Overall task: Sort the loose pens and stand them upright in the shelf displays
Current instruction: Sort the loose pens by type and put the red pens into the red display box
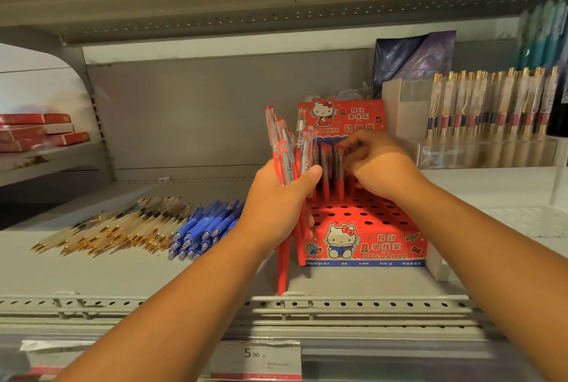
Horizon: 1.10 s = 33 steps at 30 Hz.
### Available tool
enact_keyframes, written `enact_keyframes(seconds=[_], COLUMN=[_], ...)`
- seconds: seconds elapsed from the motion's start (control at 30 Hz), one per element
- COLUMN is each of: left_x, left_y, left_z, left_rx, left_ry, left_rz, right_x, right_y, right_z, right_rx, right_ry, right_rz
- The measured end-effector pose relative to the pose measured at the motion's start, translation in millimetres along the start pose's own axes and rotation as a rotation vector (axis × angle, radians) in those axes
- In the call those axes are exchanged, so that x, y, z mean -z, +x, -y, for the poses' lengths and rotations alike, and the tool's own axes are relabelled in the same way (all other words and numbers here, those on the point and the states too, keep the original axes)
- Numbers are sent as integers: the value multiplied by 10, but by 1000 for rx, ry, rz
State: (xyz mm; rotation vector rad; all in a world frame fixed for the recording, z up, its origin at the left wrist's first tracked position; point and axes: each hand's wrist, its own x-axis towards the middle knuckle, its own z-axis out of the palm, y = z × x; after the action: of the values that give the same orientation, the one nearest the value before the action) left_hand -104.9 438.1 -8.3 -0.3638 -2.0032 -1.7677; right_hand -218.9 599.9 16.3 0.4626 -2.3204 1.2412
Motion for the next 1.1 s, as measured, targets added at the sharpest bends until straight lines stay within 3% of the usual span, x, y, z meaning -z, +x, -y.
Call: enact_keyframes(seconds=[0.1, 0.2, 0.33, 0.4, 0.7, 0.87, 1.1], left_x=[-7, -9, -14, -16, -11, -6, 1], left_y=[0, 6, 21, 15, 5, 13, 8], left_z=[0, 3, 0, 2, 11, 21, 12], left_rx=[8, 13, 11, -1, 2, 25, 49], left_ry=[0, 1, -5, -13, -42, -60, -64], left_rz=[9, 7, 15, 25, 49, 23, 24], right_x=[19, 67, 90, 63, 54, 60, 192], right_y=[-30, -158, -318, -367, -383, -387, -276], right_z=[45, 166, 359, 397, 413, 445, 414], right_rx=[36, 182, 227, 220, 175, 126, 113], right_ry=[-52, 65, 496, 566, 678, 771, 788], right_rz=[-77, -215, 49, 162, 200, 120, -176])
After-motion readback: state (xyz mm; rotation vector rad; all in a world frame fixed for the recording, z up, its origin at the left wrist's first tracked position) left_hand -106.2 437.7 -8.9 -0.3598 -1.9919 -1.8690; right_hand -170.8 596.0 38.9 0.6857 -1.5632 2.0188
